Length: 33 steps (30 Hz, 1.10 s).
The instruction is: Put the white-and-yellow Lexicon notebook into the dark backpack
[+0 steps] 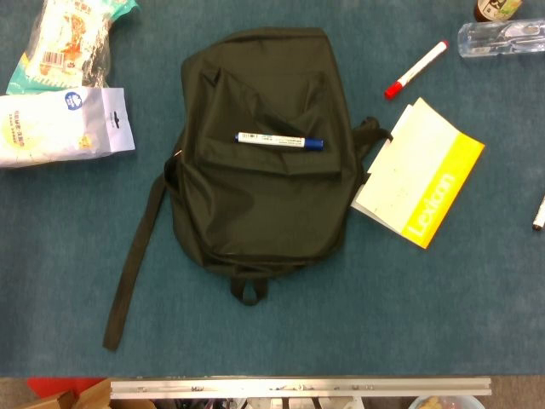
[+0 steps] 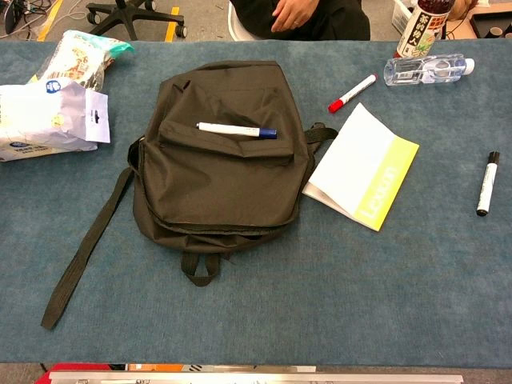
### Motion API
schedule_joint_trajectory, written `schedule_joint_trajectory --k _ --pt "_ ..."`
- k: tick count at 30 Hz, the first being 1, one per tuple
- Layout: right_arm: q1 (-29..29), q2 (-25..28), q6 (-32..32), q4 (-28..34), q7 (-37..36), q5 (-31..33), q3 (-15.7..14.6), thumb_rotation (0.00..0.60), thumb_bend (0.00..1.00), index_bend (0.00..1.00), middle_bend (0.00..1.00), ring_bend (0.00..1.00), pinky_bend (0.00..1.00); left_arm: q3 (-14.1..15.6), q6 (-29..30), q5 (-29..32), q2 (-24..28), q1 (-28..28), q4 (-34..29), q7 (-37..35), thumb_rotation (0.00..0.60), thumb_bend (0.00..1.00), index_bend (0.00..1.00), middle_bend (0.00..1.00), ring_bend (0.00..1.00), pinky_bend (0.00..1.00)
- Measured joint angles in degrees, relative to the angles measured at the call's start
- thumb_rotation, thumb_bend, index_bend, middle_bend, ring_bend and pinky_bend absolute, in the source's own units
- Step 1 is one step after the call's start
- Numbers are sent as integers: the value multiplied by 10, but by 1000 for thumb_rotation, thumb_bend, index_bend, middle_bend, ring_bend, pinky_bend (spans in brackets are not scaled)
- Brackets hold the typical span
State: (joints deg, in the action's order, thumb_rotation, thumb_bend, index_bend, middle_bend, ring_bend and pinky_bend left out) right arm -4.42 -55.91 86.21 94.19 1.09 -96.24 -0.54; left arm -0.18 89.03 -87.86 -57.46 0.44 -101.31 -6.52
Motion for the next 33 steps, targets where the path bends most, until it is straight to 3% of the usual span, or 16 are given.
schedule_joint_trajectory --k 9,15,25,33 --pt "-25 -2 -34 -5 40 4 8 600 33 365 358 255 367 2 5 0 -2 6 2 -1 600 379 162 139 63 86" --pt "-62 -13 -89 -16 83 7 18 600 33 332 358 255 366 4 11 -2 -2 10 2 -7 600 379 162 139 62 86" --pt "-144 -84 -216 -93 148 37 33 600 13 249 337 229 367 8 18 3 -4 21 10 -16 600 379 162 139 62 86" --pt "-191 -160 -264 -176 176 48 37 600 7 229 321 212 367 9 18 8 -6 25 12 -16 600 380 162 139 62 86"
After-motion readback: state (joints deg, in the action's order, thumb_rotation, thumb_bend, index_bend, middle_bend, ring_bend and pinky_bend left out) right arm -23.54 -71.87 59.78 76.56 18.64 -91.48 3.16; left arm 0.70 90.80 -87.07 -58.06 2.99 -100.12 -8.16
